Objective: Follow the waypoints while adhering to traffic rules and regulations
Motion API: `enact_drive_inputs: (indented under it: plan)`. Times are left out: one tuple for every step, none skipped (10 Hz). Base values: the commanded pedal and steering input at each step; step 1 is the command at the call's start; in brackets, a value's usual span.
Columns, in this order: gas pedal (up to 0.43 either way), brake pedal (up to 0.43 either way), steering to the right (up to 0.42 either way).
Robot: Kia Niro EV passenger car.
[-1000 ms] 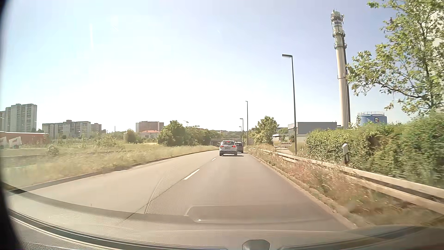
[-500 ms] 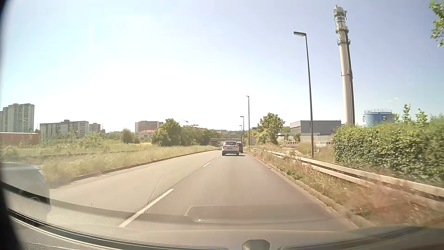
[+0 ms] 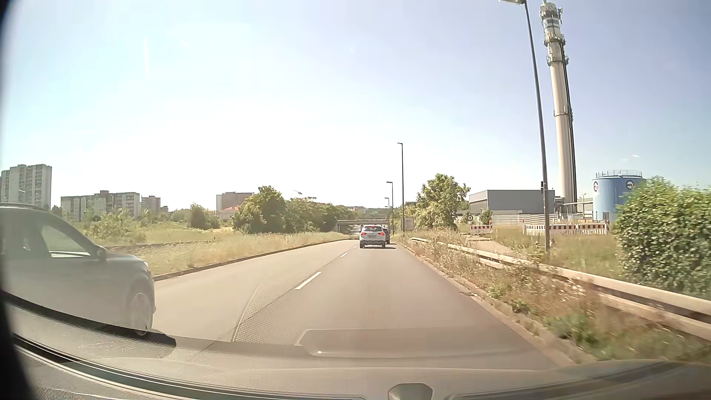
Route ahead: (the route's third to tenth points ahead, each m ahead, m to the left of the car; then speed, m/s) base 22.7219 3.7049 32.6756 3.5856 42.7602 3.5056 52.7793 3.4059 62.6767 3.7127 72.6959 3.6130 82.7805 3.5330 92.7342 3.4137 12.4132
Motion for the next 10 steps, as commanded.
enact_drive_inputs:
  plan:
    - [0.000,0.024,0.000]
    - [0.000,0.030,0.000]
    - [0.000,0.024,0.000]
    - [0.000,0.024,0.000]
    - [0.000,0.024,0.000]
    - [0.000,0.024,0.000]
    - [0.000,0.024,0.000]
    - [0.000,0.024,0.000]
    - [0.000,0.024,0.000]
    - [0.039,0.024,0.000]
